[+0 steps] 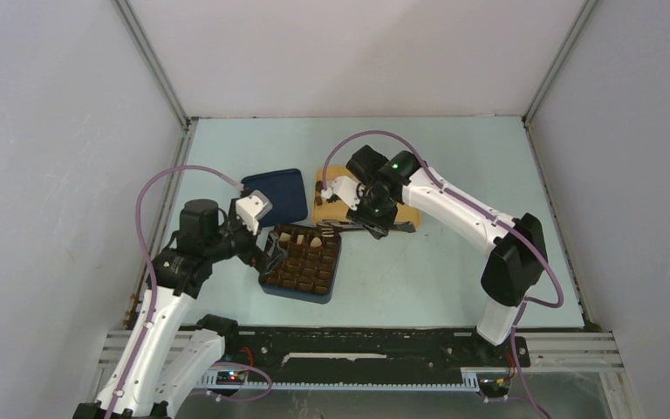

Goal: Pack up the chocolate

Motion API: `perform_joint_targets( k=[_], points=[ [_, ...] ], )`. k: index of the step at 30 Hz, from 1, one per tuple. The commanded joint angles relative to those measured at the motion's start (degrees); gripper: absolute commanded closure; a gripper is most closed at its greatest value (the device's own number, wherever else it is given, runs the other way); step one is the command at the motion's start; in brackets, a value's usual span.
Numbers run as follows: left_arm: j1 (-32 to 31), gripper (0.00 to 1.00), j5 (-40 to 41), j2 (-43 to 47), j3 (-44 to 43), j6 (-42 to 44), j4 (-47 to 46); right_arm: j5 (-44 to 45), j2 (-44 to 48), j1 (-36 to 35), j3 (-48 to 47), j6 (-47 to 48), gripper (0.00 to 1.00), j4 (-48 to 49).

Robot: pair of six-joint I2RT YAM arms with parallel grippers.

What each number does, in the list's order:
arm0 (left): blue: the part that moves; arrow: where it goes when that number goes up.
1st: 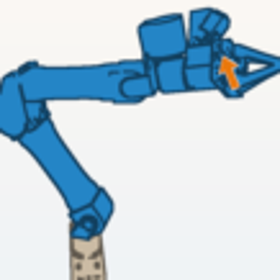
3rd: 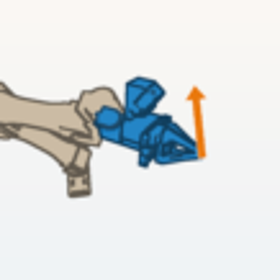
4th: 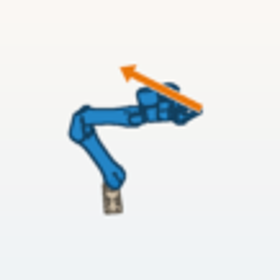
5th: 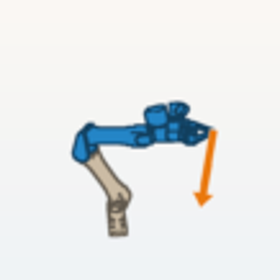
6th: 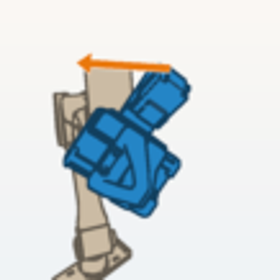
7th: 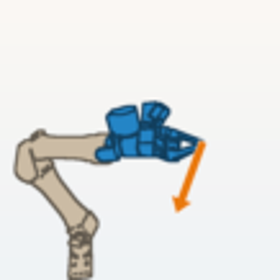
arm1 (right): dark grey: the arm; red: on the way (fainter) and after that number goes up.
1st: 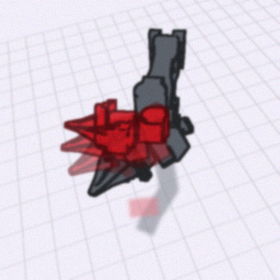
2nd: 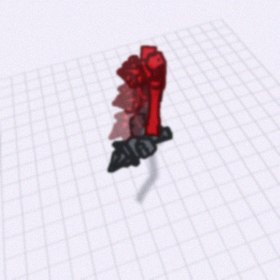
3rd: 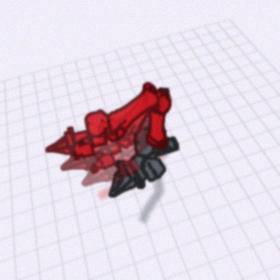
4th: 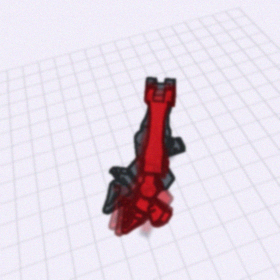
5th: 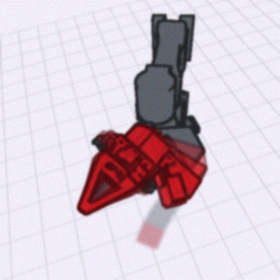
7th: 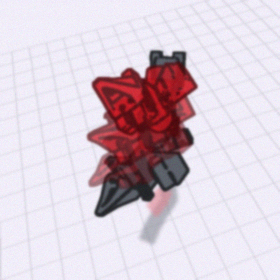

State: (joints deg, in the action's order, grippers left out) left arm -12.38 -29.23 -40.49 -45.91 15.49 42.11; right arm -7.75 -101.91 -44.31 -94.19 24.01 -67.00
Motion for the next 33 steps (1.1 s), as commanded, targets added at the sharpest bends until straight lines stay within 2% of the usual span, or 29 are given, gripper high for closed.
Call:
perform_joint_targets(
  k=[1,17,24,29,33],
  points=[
    [0.54,0.00,-1.63,0.06,0.92,0.08,-1.13,-0.69,1.83,-1.13,-0.23,0.60,0.76,-1.41],
    [0.74,0.00,-1.72,-0.01,1.00,0.02,-1.37,3.09,5.60,-2.09,1.10,0.86,0.74,-2.42],
    [0.93,0.00,-1.86,0.01,0.99,0.02,-1.33,3.53,4.85,-2.27,0.91,0.86,0.70,-1.95],
    [1.04,0.00,-1.89,0.15,1.00,0.03,-1.33,3.82,4.11,-2.55,0.55,0.73,0.63,-1.97],
    [1.00,0.00,-1.98,0.23,1.04,0.02,-1.37,4.14,4.02,-2.68,0.46,0.60,0.60,-1.86]
  ],
)
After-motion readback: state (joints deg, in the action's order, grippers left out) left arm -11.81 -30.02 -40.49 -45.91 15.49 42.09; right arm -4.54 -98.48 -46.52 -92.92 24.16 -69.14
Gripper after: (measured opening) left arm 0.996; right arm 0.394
